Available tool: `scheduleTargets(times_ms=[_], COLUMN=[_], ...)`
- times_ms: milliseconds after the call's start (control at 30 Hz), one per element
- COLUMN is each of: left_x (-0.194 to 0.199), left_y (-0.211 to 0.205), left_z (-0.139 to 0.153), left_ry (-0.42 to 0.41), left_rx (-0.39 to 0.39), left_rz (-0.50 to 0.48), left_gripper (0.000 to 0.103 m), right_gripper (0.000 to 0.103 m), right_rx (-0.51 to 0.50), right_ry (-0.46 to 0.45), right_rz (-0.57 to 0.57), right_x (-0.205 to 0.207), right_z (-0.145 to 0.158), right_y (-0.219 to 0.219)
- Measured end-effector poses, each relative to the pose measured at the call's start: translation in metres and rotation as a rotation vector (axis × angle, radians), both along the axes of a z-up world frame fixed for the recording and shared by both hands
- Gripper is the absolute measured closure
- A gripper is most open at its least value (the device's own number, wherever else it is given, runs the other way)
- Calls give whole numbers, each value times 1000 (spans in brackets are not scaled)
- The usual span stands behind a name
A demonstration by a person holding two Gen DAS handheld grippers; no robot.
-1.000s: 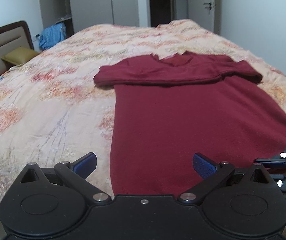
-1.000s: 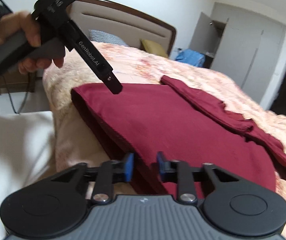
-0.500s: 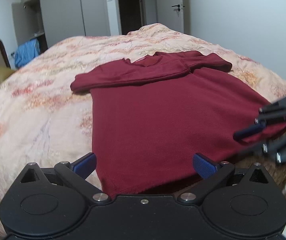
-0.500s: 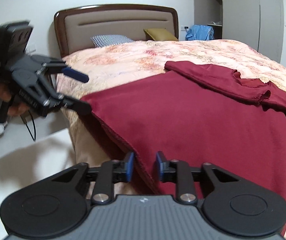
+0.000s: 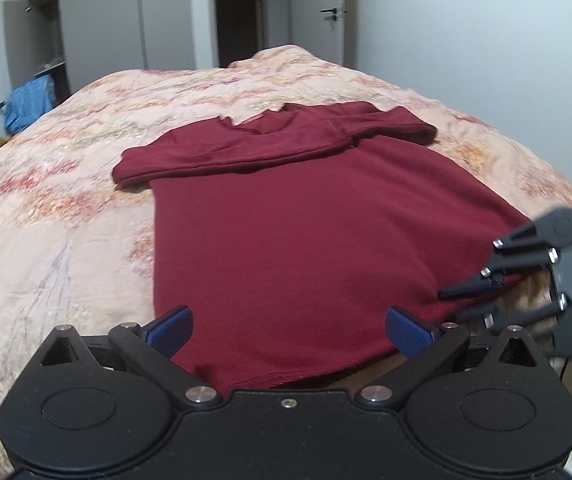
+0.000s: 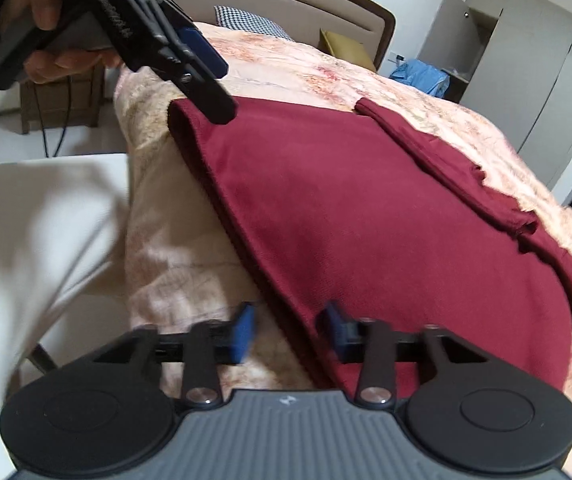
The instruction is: Fold small clothes
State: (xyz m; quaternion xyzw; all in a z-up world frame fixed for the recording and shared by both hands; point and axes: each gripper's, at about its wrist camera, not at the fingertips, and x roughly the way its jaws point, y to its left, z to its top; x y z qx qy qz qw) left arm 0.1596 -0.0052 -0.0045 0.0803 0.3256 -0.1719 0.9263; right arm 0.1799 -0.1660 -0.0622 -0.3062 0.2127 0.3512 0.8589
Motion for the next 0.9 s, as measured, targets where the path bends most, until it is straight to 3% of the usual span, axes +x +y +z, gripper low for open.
scheduleTargets(times_ms=[100, 300, 367, 500, 600, 733, 900], left_x=[-3, -2, 2, 13, 20, 23, 21], left_y=[-7, -36, -47, -56, -49, -31, -16], left_z=[-4, -19, -27, -34, -33, -30, -27], left_ry=[2, 3, -16, -26, -9, 18, 39], left_rx=[27, 136, 190, 251, 240, 230, 241], left_rz=[-54, -166, -171, -144, -91, -44, -31], left_gripper=[1, 1, 1, 11, 19, 20, 32], right_gripper=[96, 97, 97, 97, 97, 97, 97], right_rx=[92, 412, 483, 526, 531, 529, 536], right_ry=[78, 399, 456, 476, 474, 471, 473], right_rz=[-8, -76, -100, -121, -125, -143, -148], right_x=[10, 60, 74, 83, 83, 83, 87], right_z=[17, 54, 60, 66, 68, 67, 66], right_y=[-8, -40, -49, -60, -65, -67, -63])
